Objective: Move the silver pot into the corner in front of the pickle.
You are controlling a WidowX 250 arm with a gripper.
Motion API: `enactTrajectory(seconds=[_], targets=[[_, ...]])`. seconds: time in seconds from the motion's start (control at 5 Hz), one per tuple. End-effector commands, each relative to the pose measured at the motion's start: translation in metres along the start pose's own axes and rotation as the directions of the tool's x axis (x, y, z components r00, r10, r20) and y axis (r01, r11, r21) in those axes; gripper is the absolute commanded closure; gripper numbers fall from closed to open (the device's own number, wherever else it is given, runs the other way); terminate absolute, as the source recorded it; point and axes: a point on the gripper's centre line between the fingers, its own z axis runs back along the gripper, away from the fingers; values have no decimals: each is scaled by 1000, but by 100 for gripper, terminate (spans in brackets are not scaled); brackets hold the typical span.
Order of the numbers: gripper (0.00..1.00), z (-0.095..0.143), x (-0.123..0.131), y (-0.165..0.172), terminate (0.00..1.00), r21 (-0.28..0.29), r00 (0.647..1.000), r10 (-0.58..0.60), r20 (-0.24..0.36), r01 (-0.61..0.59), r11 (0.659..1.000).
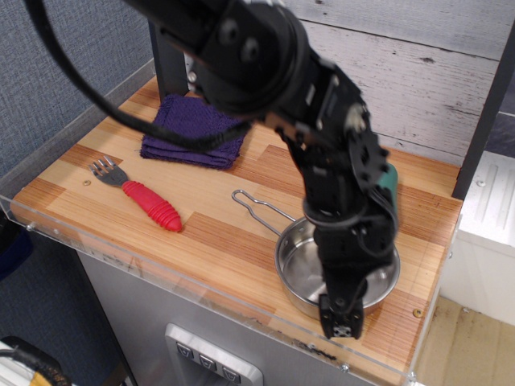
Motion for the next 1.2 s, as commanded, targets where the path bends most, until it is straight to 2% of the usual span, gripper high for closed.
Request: enactTrajectory(seconds=[0.0, 0.2, 0.4, 1.0], targets=[[0, 83, 13, 6, 0, 62, 998, -4, 66, -1, 998], [0, 102, 15, 2, 0, 76, 996, -21, 83, 15, 997], [0, 107, 17, 1, 0, 95, 995, -30, 93, 21, 995], [0, 107, 17, 1, 0, 95, 995, -30, 93, 21, 995]])
